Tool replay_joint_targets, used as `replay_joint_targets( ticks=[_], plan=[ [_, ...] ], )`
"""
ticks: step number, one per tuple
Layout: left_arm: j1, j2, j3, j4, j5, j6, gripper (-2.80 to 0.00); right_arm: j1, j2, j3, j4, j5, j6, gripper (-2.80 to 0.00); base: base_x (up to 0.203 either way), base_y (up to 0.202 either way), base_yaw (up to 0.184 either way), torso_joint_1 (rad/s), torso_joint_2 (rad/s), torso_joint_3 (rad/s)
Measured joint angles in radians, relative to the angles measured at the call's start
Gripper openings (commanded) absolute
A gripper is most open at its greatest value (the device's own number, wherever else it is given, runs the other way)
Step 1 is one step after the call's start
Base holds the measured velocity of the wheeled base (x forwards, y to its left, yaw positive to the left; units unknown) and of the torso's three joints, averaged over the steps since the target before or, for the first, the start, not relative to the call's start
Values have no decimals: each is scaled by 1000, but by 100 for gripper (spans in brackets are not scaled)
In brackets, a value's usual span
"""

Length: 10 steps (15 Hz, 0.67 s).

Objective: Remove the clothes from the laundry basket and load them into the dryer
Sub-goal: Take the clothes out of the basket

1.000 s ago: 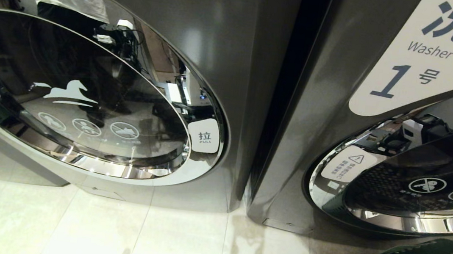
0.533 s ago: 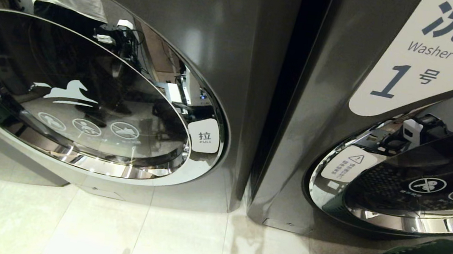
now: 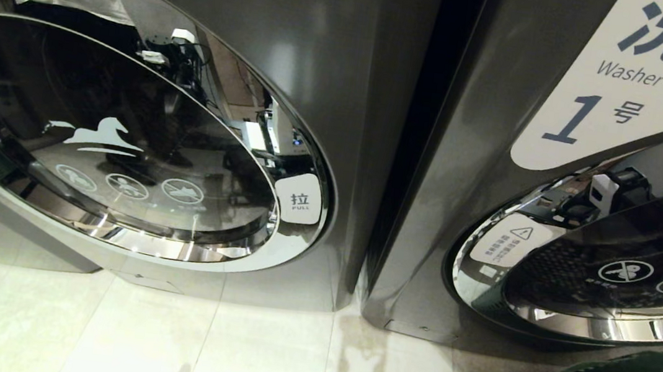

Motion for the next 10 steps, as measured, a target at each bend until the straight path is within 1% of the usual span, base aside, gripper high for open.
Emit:
replay_joint_targets(
  ticks=[2, 6, 7, 10],
  plan=[
    [0, 0, 0, 0, 0, 0, -280, 3, 11, -20, 18, 0, 3, 0, 0, 0, 0, 0, 0, 0],
    [0, 0, 0, 0, 0, 0, -280, 21, 18, -18, 26, -5, 45, 0, 0, 0, 0, 0, 0, 0],
    [0, 0, 0, 0, 0, 0, -280, 29, 18, -18, 27, -6, 58, -280, 0, 0, 0, 0, 0, 0],
    [0, 0, 0, 0, 0, 0, -280, 46, 19, -18, 27, -11, 68, -280, 0, 0, 0, 0, 0, 0]
  ],
)
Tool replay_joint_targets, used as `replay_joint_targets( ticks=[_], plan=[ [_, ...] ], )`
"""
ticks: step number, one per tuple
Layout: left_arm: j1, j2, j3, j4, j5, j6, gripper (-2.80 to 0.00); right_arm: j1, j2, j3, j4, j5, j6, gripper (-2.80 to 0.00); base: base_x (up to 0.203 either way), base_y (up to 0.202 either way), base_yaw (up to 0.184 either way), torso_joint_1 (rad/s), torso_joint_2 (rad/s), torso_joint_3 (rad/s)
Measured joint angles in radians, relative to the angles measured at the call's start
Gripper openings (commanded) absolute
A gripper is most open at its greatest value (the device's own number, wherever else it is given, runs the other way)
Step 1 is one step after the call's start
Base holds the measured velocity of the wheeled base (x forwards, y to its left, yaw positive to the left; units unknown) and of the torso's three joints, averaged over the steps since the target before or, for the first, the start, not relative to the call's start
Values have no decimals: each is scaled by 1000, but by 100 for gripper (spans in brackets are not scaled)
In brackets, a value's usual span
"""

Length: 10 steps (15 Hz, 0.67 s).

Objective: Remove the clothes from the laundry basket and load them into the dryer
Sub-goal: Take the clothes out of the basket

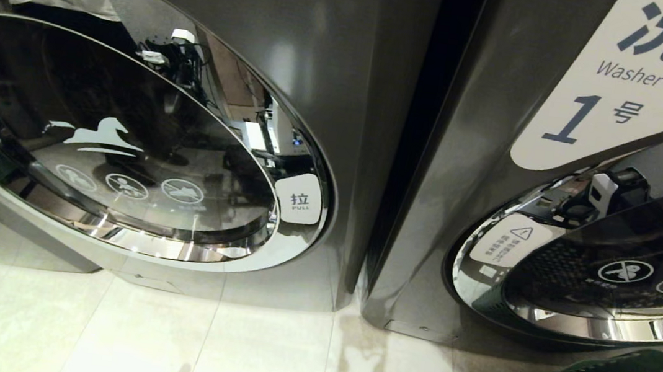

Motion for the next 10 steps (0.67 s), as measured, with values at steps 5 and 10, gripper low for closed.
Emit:
replay_joint_targets(
  ticks=[5, 10],
  plan=[
    [0, 0, 0, 0, 0, 0, -280, 5, 0, 2, 5, -1, 3, -280, 0, 0, 0, 0, 0, 0],
    [0, 0, 0, 0, 0, 0, -280, 2, -1, 6, 40, -1, 4, -280, 0, 0, 0, 0, 0, 0]
  ],
)
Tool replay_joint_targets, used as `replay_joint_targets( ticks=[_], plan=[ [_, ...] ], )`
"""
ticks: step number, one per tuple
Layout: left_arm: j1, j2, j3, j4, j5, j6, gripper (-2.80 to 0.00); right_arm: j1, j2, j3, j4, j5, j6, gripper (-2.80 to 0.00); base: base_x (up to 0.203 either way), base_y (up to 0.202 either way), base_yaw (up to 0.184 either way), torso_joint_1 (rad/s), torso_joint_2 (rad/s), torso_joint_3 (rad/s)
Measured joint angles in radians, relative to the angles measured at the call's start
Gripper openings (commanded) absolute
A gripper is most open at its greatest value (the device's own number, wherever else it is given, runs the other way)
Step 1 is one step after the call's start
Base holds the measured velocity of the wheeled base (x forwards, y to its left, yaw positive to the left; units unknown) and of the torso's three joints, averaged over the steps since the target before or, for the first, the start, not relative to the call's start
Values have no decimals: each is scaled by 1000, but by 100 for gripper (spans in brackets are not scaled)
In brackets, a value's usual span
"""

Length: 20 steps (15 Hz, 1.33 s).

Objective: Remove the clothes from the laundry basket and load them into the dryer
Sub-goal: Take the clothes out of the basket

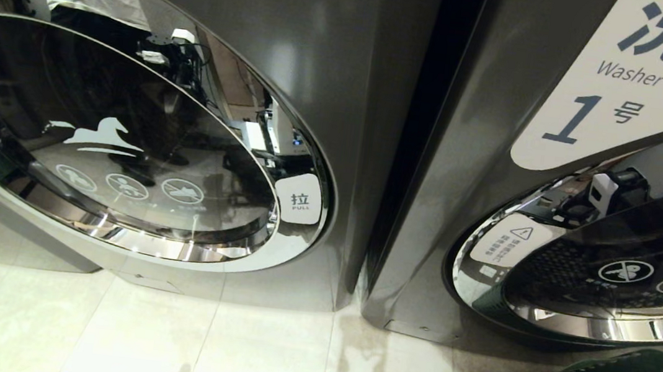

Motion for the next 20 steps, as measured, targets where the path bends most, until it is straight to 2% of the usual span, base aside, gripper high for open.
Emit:
replay_joint_targets(
  ticks=[3, 8, 11, 15, 20],
  plan=[
    [0, 0, 0, 0, 0, 0, -280, -2, -45, 46, 69, 0, -1, -280, 0, 0, 0, 0, 0, 0],
    [0, 0, 0, 0, 0, 0, -280, -40, -256, 192, 313, -8, -6, -280, 0, 0, 0, 0, 0, 0],
    [0, 0, -1, 0, 0, 0, -280, -78, -373, 324, 332, -67, -9, -280, 0, 0, 0, 0, 0, 0],
    [0, 0, 0, 0, 0, 0, -280, -122, -527, 463, 335, -91, -11, -280, 0, 0, 0, 0, 0, 0],
    [0, 0, 0, 0, 0, 0, -280, -186, -714, 608, 346, -188, -13, -280, 0, 0, 0, 0, 0, 0]
  ],
)
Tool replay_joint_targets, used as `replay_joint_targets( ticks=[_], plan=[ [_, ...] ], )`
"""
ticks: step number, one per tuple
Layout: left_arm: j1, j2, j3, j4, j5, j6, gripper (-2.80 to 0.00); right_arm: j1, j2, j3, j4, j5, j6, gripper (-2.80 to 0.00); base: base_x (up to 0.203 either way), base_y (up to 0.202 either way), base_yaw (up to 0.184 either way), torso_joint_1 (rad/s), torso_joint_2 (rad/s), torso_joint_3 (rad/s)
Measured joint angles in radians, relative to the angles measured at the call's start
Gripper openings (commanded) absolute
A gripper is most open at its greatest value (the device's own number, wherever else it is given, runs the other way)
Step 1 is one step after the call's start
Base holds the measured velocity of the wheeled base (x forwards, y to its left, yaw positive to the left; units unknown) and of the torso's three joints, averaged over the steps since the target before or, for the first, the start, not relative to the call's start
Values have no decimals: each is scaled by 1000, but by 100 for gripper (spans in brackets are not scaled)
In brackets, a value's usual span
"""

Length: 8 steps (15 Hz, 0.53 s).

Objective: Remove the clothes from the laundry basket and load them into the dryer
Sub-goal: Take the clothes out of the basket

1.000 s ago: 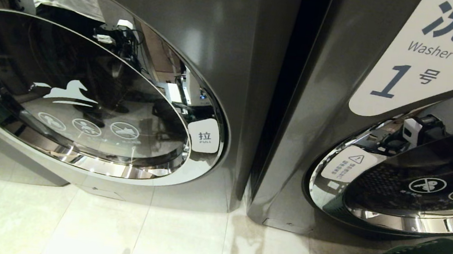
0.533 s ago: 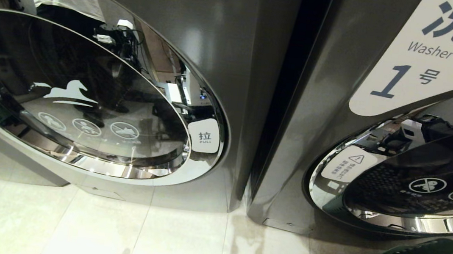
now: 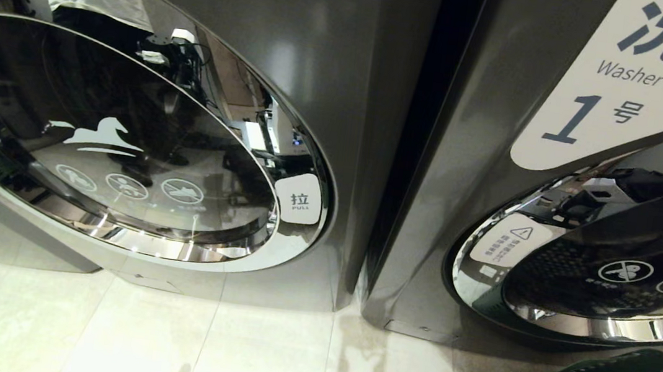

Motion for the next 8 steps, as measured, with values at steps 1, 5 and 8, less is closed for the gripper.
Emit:
replay_joint_targets(
  ticks=[1, 5, 8],
  plan=[
    [0, 0, 0, 0, 0, 0, -280, -11, -36, 18, 17, -8, 0, -280, 0, 0, 0, 0, 0, 0],
    [0, 0, 0, 0, 0, 0, -280, -58, -170, 63, 69, -16, 30, -280, 0, 0, 0, 0, 0, 0],
    [0, 0, 0, 0, 0, 0, -280, -72, -254, 65, 152, -43, 126, -280, 0, 0, 0, 0, 0, 0]
  ],
)
